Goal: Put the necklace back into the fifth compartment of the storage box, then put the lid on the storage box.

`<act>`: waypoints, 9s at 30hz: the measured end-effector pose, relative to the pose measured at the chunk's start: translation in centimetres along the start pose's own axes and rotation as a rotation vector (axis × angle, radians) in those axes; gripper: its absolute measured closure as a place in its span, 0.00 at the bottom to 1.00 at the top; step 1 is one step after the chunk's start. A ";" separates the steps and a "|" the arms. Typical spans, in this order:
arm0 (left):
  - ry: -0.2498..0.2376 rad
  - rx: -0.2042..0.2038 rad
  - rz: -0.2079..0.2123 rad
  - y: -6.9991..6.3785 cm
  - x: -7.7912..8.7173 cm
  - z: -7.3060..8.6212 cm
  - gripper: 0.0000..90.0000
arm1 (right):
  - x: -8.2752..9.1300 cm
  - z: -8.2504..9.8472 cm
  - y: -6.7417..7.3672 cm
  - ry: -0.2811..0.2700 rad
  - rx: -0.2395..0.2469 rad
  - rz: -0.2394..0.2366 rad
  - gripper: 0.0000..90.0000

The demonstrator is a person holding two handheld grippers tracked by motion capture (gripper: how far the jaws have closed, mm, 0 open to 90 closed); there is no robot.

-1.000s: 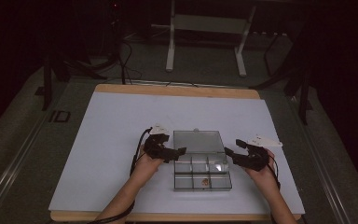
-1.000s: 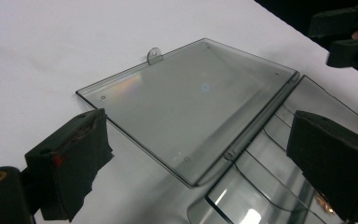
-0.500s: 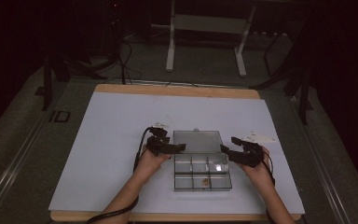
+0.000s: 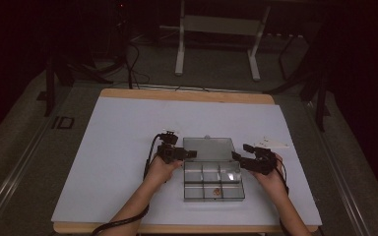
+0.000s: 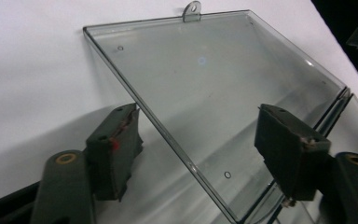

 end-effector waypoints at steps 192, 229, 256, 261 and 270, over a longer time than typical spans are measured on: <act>-0.176 -0.322 -0.014 0.0 6.7 8.0 0.27 | 4.6 5.2 -0.5 0.063 0.002 -0.029 0.33; -0.282 -0.399 -0.099 1.5 8.4 8.3 0.03 | 5.7 6.7 -1.5 0.007 0.021 -0.013 0.16; -0.348 -0.334 -0.170 3.1 8.9 9.0 0.03 | 7.4 8.9 -3.2 0.014 -0.007 0.091 0.16; -0.358 -0.319 -0.180 3.3 8.8 9.1 0.03 | 7.6 9.1 -3.4 0.009 -0.013 0.105 0.16; -0.405 -0.277 -0.183 3.6 9.2 9.2 0.03 | 7.9 9.3 -3.5 -0.025 -0.039 0.136 0.16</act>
Point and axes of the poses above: each handheld gripper's, and its own axes: x roughly backward along the jaws, z roughly out of its underside, y roughly to its left, the point moved 2 cm from there along -x, roughly forward along the jaws, and after that the axes turned 9 degrees about x, right-handed, at the moved point
